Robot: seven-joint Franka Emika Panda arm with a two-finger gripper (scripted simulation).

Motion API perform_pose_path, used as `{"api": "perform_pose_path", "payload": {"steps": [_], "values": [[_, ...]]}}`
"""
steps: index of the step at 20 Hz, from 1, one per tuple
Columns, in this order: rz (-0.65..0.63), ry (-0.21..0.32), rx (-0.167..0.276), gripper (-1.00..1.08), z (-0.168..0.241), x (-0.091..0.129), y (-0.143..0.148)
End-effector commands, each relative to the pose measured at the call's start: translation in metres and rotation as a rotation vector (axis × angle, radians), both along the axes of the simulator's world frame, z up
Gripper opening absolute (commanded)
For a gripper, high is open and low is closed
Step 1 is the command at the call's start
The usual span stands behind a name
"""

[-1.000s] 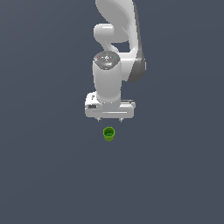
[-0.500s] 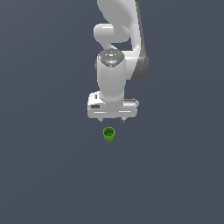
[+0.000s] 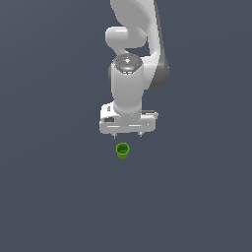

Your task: Pick up the object and move it to a goal position.

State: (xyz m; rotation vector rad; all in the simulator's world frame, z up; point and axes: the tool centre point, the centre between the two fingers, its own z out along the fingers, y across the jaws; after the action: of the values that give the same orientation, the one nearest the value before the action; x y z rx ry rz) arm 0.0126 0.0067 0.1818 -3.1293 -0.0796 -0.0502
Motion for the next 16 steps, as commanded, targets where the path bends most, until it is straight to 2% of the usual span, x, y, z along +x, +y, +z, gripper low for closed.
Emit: {"api": "perform_pose_path", "payload": {"steps": [1,9,16], "values": [[0.014,0.001,-0.001,1.00,-0.001,0.000,0.000],[0.119,0.003,-0.008,1.00,-0.008,0.000,-0.003],[0.276,0.007,-0.018,1.00,-0.018,0.000,-0.006]]}}
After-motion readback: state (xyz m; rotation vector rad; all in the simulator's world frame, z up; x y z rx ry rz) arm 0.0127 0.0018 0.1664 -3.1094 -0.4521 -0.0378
